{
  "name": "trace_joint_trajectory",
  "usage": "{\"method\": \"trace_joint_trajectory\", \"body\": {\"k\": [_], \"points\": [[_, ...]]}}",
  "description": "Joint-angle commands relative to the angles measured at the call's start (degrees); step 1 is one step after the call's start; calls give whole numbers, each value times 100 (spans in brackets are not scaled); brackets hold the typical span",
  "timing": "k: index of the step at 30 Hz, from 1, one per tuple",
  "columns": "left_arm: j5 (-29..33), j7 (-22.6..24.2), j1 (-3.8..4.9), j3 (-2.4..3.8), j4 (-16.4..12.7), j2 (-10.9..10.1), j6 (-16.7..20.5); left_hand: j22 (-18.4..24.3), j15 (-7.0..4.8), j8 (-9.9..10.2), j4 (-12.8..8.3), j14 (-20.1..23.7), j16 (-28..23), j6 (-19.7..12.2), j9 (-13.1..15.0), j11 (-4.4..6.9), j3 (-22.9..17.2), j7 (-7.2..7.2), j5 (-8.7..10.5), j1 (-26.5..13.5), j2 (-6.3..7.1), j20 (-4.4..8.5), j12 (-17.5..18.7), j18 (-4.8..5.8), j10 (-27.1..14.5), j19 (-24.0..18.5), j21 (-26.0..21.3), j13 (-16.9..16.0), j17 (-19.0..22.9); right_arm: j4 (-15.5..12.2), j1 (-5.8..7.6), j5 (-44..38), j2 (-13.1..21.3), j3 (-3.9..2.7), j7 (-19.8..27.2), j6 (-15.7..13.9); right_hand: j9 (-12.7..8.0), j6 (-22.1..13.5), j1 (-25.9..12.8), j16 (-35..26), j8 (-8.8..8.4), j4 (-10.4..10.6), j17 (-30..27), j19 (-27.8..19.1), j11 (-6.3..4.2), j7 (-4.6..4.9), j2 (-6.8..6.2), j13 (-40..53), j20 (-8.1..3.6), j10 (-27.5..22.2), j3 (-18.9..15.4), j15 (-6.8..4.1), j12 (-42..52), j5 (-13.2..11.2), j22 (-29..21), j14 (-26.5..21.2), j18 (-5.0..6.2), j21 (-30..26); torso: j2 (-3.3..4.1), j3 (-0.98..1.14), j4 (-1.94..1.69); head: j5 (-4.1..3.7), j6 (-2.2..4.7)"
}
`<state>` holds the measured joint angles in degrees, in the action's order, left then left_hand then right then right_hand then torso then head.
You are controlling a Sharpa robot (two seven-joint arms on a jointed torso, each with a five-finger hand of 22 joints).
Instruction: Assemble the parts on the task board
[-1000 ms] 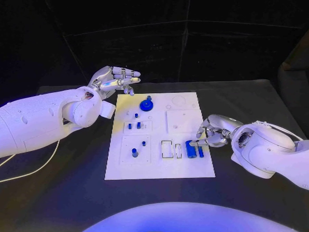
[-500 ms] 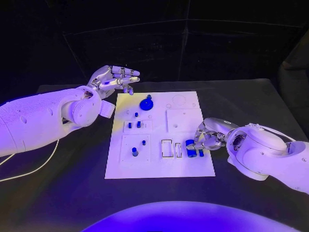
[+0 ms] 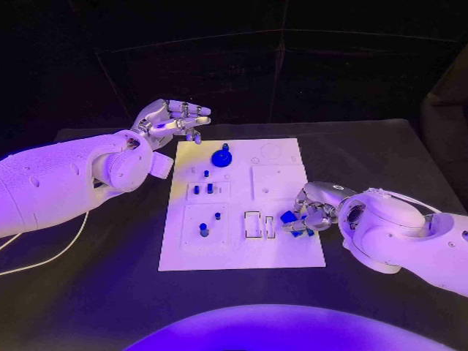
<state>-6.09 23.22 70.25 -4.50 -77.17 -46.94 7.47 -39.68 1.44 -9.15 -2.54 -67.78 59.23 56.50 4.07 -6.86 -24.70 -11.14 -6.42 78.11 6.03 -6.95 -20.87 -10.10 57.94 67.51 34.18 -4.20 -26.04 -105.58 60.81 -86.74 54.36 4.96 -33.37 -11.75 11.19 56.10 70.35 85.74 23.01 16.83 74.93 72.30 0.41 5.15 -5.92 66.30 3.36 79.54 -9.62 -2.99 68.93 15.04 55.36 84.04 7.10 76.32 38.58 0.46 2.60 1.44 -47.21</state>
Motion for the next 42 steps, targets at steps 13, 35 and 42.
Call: {"method": "trace_joint_trajectory", "body": {"k": [13,35,42], "points": [[17,21,7,2,-25,-27,-78,9,9,-45,-12,56,-3,-45,-10,13,25,8,-8,-54,-28,-6,-29,-33,-52,-27,-40,10,12,80,-117,-164,-165,8,-173,-70,194,-6,165,52,199,-37,583,35,-34,-63,311,183,-51,88,-5,-64,110,440,16,426,-74,34,-1,-2,3,10,-2],[17,14,6,2,-29,-3,-91,9,9,-45,-12,56,-3,-45,-10,13,25,8,-8,-55,-28,-6,-29,-33,-53,-27,-41,11,13,-379,-114,639,-200,-9,70,-1232,488,42,246,119,376,-34,740,109,-106,-140,660,344,-110,213,-62,-125,177,974,110,454,-91,77,1,-12,-13,13,33],[17,12,7,2,-39,-4,-90,9,9,-45,-12,56,-3,-45,-10,13,25,8,-8,-55,-28,-6,-29,-33,-53,-27,-41,11,13,-219,-114,759,-455,-9,4,-1059,565,56,143,122,413,-17,750,107,-117,-155,721,327,-120,221,-126,-136,138,977,99,454,-89,72,5,-11,-7,44,27]]}}
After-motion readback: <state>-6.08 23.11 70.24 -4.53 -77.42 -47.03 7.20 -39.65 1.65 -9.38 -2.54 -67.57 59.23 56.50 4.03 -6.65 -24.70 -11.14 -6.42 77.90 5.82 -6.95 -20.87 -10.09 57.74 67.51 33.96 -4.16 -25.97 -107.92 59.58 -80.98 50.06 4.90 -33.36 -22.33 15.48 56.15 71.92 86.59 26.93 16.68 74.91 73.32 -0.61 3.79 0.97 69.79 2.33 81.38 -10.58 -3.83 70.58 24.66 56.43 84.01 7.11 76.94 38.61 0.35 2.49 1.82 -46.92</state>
